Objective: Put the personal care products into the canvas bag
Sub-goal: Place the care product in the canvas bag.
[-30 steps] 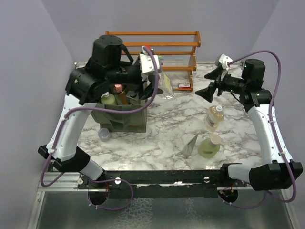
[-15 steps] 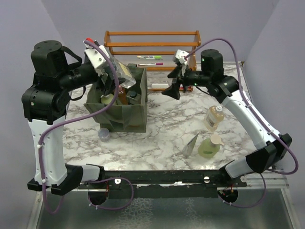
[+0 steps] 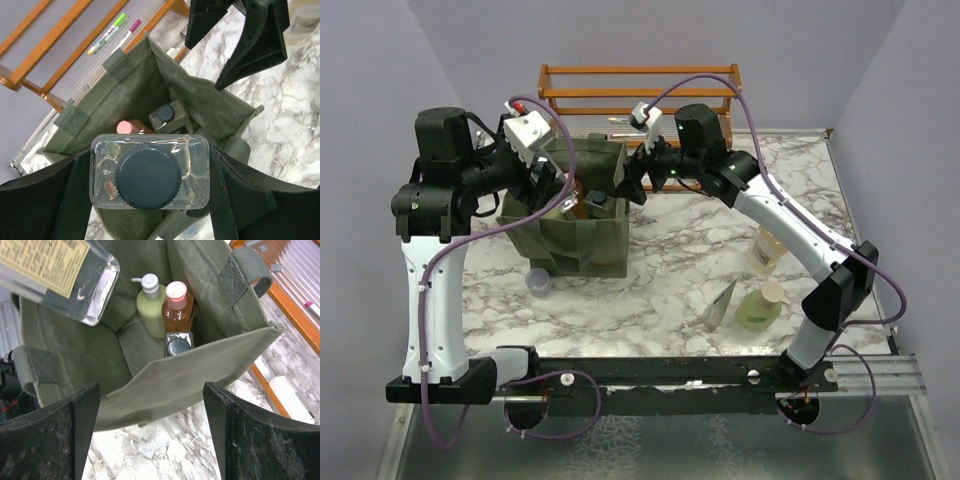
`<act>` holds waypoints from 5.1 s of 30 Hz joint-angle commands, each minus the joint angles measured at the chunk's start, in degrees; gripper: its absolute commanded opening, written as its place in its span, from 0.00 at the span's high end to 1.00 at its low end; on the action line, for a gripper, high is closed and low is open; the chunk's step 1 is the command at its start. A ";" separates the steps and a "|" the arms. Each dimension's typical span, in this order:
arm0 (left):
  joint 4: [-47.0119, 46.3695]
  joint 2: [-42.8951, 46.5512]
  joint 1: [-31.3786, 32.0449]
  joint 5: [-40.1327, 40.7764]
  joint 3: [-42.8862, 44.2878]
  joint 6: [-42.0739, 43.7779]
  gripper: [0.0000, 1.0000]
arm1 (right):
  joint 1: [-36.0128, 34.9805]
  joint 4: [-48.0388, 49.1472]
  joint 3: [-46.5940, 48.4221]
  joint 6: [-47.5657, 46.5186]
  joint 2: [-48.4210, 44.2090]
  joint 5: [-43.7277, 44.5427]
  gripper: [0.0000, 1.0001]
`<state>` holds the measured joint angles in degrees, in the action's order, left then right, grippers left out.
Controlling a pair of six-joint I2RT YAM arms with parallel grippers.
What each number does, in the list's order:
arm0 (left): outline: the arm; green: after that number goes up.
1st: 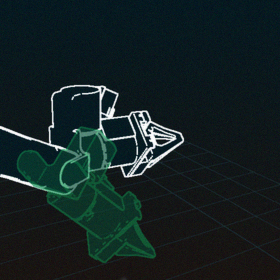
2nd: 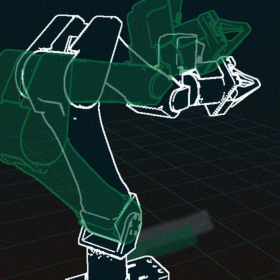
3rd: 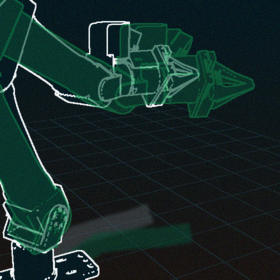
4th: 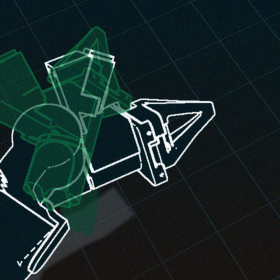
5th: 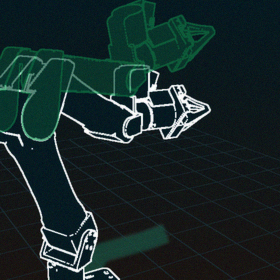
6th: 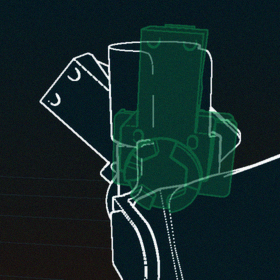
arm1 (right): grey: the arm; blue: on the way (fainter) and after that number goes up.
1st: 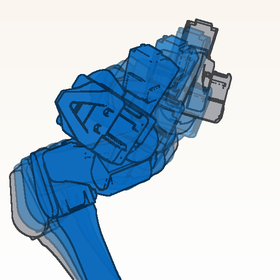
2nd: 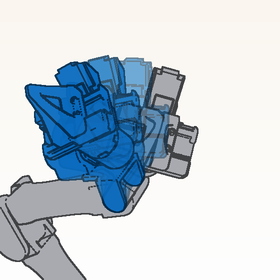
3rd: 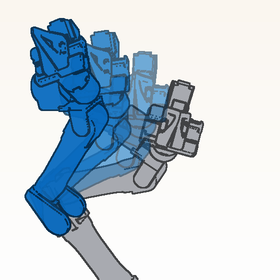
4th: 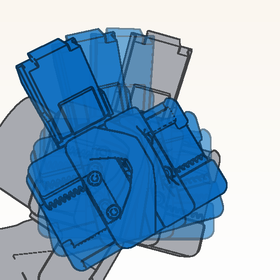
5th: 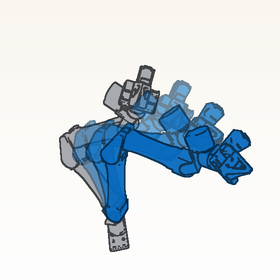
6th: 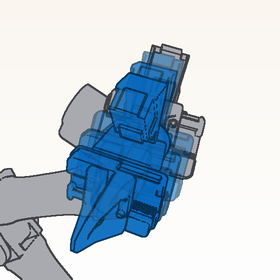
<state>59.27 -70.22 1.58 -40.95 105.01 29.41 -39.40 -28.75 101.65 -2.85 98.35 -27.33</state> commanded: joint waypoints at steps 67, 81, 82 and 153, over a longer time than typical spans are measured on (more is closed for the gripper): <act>-4.46 -24.81 11.95 -21.58 1.77 25.98 1.00 | -2.88 0.89 -4.83 4.37 -6.43 6.53 0.99; -9.74 -26.64 11.94 -18.13 0.39 27.87 1.00 | -1.96 0.90 -5.96 4.78 -6.38 8.18 0.99; -10.12 -26.64 11.95 -17.79 -0.05 28.06 1.00 | -1.93 0.97 -6.12 4.93 -6.46 8.11 0.99; -9.87 -37.84 9.62 -20.31 -11.56 38.61 0.80 | 4.06 2.70 -4.72 7.77 -5.43 -4.08 0.99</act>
<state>52.95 -106.54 11.84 -60.86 94.15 64.16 -36.97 -26.50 97.82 4.91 93.23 -31.42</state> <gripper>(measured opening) 0.760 0.017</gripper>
